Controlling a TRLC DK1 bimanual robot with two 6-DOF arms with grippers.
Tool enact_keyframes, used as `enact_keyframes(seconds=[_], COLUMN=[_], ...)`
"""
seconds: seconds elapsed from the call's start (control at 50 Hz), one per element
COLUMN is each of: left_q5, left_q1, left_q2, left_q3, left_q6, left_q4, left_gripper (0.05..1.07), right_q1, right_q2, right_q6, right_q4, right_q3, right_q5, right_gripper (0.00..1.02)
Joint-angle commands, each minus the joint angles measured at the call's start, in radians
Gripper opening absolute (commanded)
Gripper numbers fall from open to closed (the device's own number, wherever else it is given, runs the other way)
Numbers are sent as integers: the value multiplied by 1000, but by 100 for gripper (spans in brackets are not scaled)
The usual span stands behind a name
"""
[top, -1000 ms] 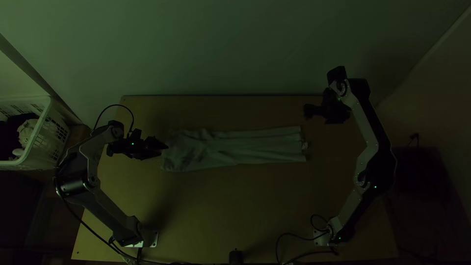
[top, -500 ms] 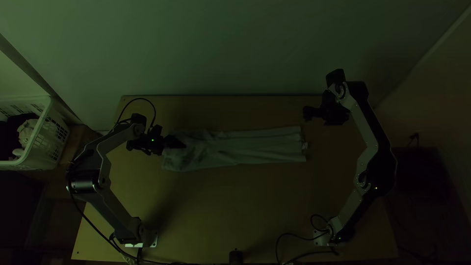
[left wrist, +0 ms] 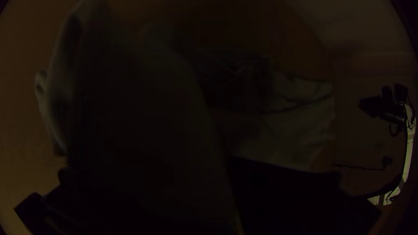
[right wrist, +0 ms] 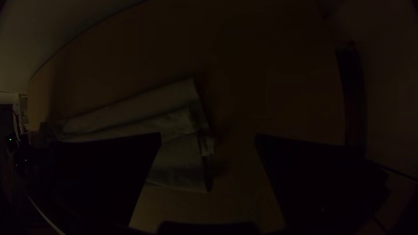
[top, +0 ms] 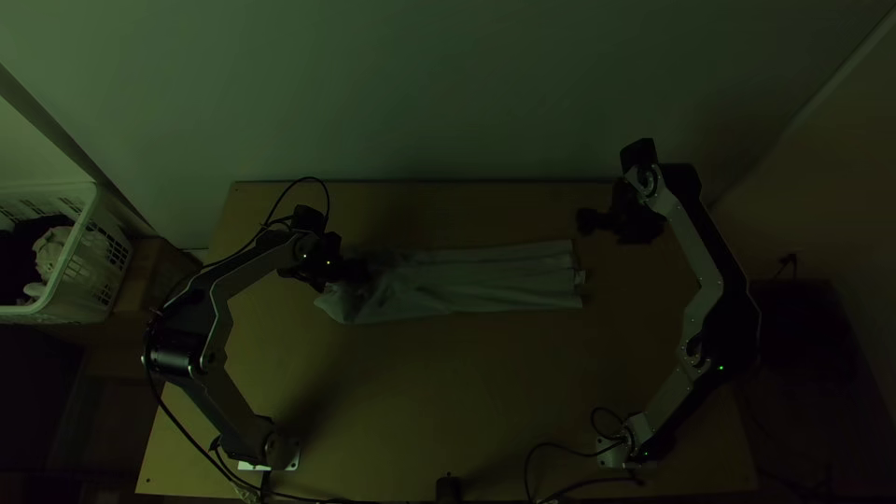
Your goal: Fold the t-shirt
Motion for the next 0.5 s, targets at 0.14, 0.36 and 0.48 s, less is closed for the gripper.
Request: enact_keyframes(seconds=[0.14, 0.36, 0.48], left_q5=[-57, -76, -102], left_q1=[101, 322, 437], left_q2=[-32, -62, -58], left_q3=[-36, 39, 94], left_q6=[21, 147, 228], left_q4=[-81, -191, -242], left_gripper=[8, 8, 8], right_q1=[21, 24, 23], right_q2=[-52, -69, -78], right_q6=[-10, -10, -12], right_q4=[48, 79, 89], right_q3=[-83, -118, -133], right_q5=[-5, -6, -8], right_gripper=[99, 99, 99])
